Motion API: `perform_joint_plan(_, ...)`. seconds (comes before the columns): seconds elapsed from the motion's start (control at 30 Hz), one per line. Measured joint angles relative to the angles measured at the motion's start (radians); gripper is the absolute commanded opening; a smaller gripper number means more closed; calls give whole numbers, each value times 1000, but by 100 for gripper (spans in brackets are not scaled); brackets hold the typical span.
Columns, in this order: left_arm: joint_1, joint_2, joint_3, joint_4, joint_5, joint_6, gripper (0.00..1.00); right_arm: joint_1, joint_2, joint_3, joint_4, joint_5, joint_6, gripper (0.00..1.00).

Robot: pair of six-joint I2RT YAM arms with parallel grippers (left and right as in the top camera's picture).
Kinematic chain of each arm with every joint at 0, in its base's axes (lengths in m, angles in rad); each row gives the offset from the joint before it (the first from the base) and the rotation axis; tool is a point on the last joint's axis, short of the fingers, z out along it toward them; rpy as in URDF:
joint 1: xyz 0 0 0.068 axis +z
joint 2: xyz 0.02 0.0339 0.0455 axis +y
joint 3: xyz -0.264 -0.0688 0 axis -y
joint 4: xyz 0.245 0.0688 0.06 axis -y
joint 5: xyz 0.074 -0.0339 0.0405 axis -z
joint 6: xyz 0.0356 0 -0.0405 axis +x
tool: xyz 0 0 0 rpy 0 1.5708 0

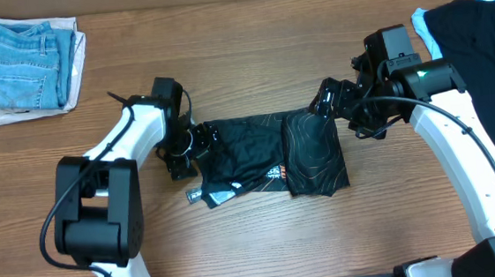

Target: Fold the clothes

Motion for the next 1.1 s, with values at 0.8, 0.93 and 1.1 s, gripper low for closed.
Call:
perform_joint_plan(0.8,-10,-16,-71,136,210,116,94,0,0,0,-35,1,-12,100)
perform_joint_plan(0.93,-13,-9,-80,152,212,122,61,0,0,0,-37,2,-18,100)
perform_joint_plan(1.1,-21,13,-91,187,199,138,27,0,0,0,-38,2,-22,100)
